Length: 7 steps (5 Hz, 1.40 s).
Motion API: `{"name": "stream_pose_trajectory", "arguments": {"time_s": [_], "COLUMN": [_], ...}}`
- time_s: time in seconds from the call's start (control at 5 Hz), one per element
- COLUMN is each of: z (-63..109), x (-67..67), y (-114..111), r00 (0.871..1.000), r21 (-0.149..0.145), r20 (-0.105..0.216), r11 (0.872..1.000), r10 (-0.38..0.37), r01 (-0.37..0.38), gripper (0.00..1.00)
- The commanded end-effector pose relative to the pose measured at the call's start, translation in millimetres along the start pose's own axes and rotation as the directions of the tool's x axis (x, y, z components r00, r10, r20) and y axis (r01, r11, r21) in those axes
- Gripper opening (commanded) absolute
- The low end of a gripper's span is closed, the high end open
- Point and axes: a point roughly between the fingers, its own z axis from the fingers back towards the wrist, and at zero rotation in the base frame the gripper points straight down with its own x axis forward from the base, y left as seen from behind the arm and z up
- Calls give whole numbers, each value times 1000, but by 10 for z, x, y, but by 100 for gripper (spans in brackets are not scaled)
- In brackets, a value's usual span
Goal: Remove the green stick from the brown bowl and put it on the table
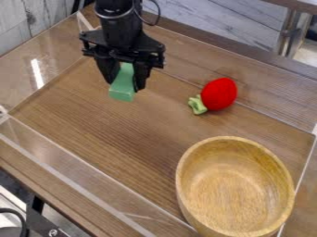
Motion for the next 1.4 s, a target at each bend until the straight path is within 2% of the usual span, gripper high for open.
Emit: {"name": "stream_pose_trajectory", "arguments": {"time_s": [0.0,0.2,0.8,1.2], "z": [80,29,-211,-239], "x": [240,352,440,440], "y": [44,87,209,24], "r00": [997,993,984,976], "r21": [15,32,52,52], "r20": [49,45,34,25], "r11": [998,994,983,975], "r10": [54,107,173,216], "r01": [-54,-108,-175,-217], "gripper": [0,0,0,0]}}
